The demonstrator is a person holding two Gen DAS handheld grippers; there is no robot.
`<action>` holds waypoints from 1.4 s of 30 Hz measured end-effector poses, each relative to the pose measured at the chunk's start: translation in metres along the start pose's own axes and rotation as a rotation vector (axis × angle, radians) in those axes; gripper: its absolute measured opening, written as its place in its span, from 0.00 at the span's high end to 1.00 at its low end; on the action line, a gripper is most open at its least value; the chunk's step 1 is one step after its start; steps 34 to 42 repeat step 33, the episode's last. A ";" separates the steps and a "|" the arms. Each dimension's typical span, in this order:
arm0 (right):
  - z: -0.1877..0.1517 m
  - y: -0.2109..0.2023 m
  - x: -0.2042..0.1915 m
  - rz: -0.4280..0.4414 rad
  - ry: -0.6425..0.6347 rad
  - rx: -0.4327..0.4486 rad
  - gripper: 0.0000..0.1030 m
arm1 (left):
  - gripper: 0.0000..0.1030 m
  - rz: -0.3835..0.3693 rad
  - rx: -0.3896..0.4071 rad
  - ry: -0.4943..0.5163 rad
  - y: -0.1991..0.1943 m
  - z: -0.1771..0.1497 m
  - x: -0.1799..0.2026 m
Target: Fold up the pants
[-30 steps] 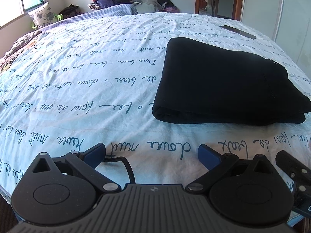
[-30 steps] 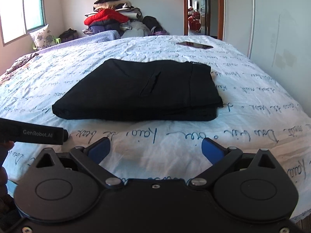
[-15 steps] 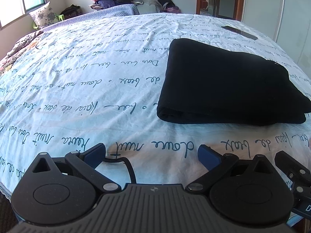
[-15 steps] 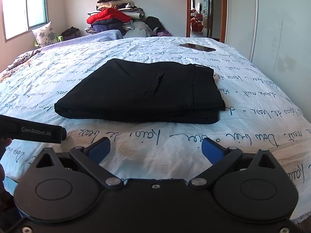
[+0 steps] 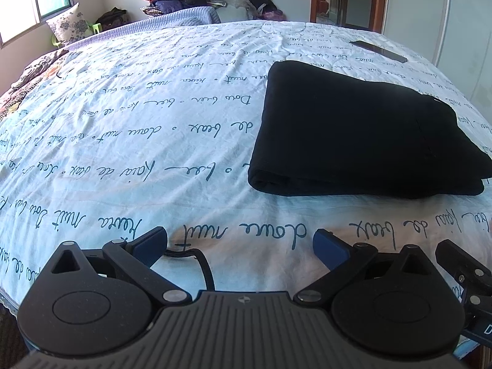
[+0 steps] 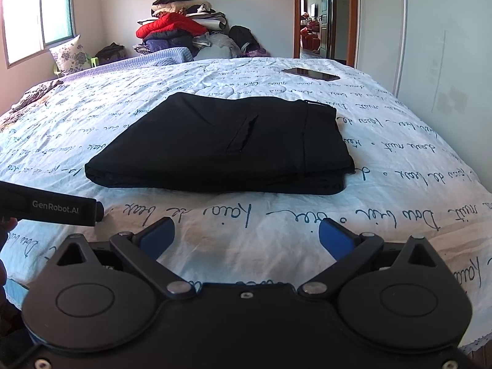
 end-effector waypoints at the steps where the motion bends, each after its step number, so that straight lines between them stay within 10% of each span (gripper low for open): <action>1: 0.000 0.000 0.000 0.000 0.001 0.001 0.02 | 0.01 0.000 0.000 0.000 0.000 0.000 0.000; 42: 0.002 -0.002 -0.001 0.000 0.001 0.007 0.02 | 0.01 0.016 0.070 -0.005 -0.015 0.011 -0.009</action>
Point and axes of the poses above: each gripper's, at about its wrist camera, not at the fingertips, and y roughly the way its jaws point, x to its right, z to its top, the point moved 7 cm from there along y, roughly the way its jaws point, and after that the axes turned 3 degrees about y, right-handed, at the moved point
